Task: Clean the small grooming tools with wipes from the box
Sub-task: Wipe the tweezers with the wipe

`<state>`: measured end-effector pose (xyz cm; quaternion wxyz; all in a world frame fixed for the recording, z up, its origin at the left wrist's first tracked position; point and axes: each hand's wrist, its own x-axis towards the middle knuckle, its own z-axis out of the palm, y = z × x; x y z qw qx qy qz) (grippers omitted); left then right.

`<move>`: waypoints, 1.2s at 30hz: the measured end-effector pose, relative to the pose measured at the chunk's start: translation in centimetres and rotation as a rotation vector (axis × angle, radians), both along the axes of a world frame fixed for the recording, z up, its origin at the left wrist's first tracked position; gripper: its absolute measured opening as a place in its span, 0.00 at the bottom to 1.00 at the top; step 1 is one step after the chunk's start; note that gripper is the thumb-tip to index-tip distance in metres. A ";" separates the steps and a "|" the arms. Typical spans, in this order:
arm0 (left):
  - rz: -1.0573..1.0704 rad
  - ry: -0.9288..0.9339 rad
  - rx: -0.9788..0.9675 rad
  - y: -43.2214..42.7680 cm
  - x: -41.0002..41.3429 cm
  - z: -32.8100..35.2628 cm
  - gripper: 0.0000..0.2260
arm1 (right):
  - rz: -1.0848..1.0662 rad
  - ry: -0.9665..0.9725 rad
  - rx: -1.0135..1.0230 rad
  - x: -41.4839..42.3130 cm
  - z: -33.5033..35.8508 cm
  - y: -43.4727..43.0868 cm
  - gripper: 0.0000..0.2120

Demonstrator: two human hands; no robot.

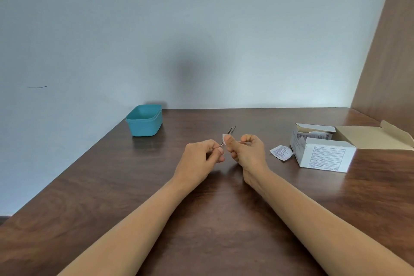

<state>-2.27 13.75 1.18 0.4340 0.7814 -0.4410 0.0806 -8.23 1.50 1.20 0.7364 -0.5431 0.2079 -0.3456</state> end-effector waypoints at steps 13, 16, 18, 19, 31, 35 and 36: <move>0.018 -0.040 0.058 0.2 0.2 -0.1 0.08 | 0.025 0.127 -0.241 0.3 -0.9 0.8 0.17; 0.017 -0.038 0.082 0.4 0.2 -0.1 0.08 | 0.056 0.172 -0.284 0.2 -0.7 0.5 0.17; 0.017 -0.037 0.083 0.4 0.2 -0.1 0.08 | 0.084 0.197 -0.283 0.2 -0.4 0.1 0.18; 0.017 -0.038 0.081 0.4 0.2 -0.1 0.08 | 0.106 0.205 -0.274 0.1 -0.3 0.0 0.19; -0.020 -0.038 0.092 0.2 -0.3 0.1 0.08 | -0.055 -0.009 -0.114 0.0 0.2 -1.4 0.20; -0.014 0.121 -0.033 -0.1 -0.6 0.2 0.07 | 0.021 -0.162 0.260 -0.2 0.6 -2.9 0.18; -0.010 0.192 -0.089 0.0 -0.6 0.3 0.08 | 0.078 -0.204 0.351 -0.2 0.7 -3.1 0.14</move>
